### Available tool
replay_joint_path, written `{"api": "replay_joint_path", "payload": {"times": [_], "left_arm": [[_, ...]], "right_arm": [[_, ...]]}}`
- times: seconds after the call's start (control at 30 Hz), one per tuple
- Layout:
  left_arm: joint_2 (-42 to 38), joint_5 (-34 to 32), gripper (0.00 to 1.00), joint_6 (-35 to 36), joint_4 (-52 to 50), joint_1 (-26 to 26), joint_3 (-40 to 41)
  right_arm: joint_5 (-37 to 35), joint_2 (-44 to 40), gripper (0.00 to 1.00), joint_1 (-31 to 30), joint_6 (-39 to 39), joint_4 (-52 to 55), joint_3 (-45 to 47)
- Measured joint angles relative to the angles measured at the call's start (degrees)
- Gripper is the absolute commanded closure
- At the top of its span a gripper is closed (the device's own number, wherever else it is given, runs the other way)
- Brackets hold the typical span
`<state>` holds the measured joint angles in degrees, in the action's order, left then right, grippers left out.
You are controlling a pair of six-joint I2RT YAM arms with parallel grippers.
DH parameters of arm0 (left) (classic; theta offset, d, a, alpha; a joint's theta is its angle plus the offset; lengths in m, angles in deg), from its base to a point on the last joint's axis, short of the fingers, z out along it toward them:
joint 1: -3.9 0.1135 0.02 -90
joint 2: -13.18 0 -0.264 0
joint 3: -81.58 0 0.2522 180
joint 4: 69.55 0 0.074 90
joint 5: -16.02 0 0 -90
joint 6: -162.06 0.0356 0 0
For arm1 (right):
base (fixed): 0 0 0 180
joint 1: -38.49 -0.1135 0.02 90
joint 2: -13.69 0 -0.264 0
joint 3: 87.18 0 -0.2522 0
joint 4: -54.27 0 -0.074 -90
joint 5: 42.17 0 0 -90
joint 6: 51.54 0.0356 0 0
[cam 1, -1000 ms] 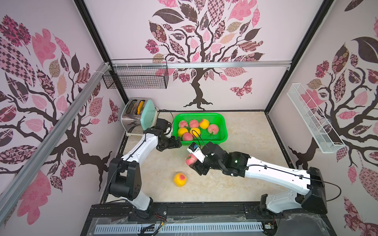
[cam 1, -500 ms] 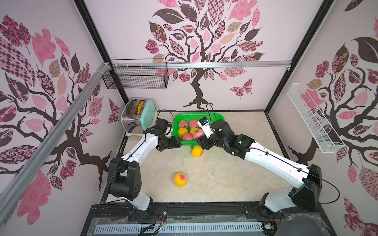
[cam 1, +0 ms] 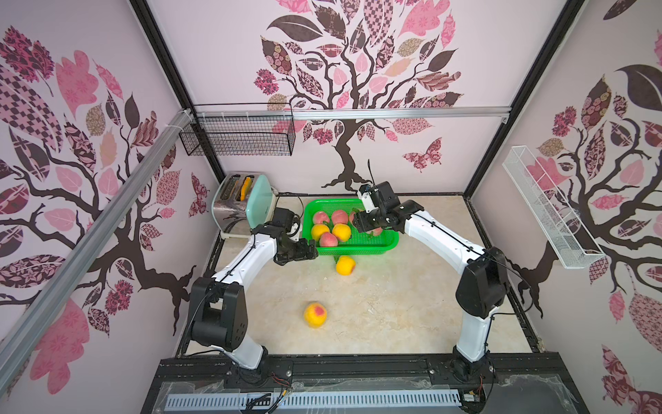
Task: Put the peaches into the basket
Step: Place the peach in the basket.
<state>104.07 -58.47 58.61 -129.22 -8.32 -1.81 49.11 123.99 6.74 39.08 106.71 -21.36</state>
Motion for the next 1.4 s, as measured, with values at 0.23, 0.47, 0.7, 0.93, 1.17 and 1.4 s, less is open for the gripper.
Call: {"api": "replay_joint_path", "payload": {"times": [0.23,0.47,0.7,0.93,1.17,1.4], "left_arm": [[0.0,0.11,0.03,0.0,-0.02,0.04,0.0],[0.0,0.22,0.03,0.02,-0.02,0.09,0.0],[0.0,0.46,0.03,0.0,-0.02,0.09,0.0],[0.0,0.63,0.03,0.0,-0.02,0.09,0.0],[0.0,0.7,0.03,0.0,-0.02,0.09,0.0],[0.0,1.11,0.03,0.02,-0.02,0.09,0.0]], "right_arm": [[-0.2,8.17,0.3,0.35,0.11,1.6,-3.54],[-0.9,13.81,0.29,1.16,0.22,2.03,-6.62],[-1.97,17.79,0.23,1.97,-0.79,2.19,-9.22],[-1.73,18.69,0.15,1.99,-0.85,2.21,-9.79],[-1.51,18.69,0.14,1.99,-0.9,2.21,-9.79],[-1.27,18.01,0.13,1.99,-0.87,2.36,-9.79]]}}
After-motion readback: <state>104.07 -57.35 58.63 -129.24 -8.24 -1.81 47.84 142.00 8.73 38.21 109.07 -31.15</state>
